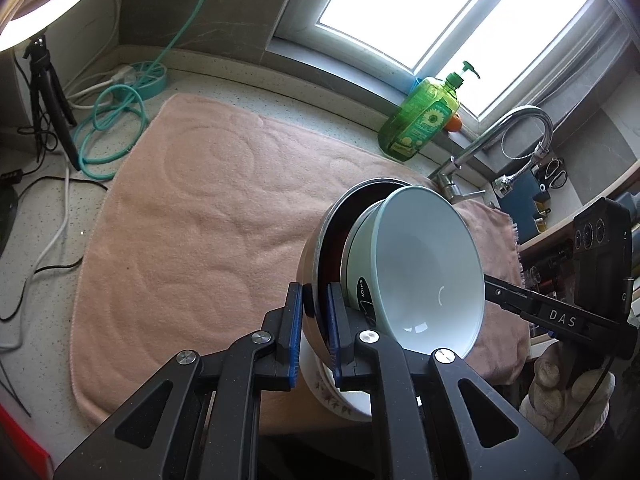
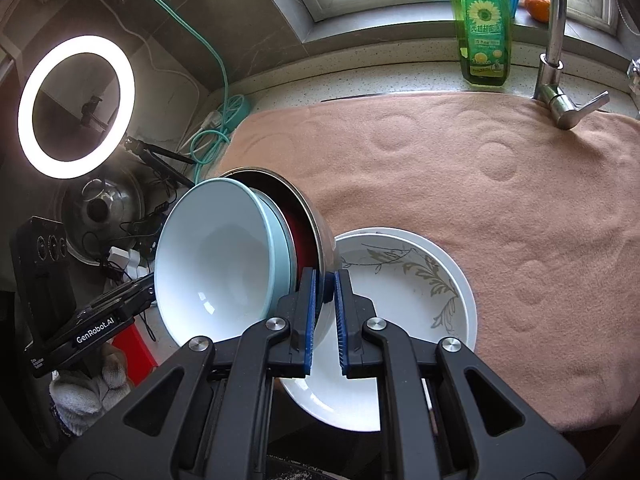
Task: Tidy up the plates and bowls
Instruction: 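Lift the nested bowls and carry them over the plate stack, then lower the nested bowls onto the plate stack and open the right gripper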
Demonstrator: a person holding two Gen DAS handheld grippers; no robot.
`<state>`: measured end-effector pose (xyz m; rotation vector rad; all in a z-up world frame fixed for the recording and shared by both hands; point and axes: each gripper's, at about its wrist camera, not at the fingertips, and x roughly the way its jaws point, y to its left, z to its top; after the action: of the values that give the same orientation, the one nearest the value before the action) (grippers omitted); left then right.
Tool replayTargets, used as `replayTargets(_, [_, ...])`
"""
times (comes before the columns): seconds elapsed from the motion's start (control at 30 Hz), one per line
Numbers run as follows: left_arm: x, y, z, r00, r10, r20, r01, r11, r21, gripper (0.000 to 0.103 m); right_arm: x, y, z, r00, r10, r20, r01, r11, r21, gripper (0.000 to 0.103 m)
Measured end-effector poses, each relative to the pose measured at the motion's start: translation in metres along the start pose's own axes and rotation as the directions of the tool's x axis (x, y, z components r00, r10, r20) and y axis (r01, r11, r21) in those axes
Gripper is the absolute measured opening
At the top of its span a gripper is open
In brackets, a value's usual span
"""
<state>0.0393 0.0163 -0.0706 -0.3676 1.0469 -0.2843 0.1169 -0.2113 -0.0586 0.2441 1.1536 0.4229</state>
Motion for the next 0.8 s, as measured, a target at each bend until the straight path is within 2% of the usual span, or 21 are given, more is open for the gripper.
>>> replayTargets(0.47, [0.025,-0.032,-0.016,0.997,-0.022,-0.074,0.025,0.999,0.038,0.010,-0.010,-0.044,-0.024,0.999,-0.030,-0.028,0.032,0.998,0.063,0.009])
replayTargets(0.8, [0.037,-0.041,-0.024,0.994,-0.019,-0.105,0.024,0.999,0.043,0.010,-0.008,-0.058,-0.035,0.998,-0.037,-0.048,0.040,0.996,0.078,0.009])
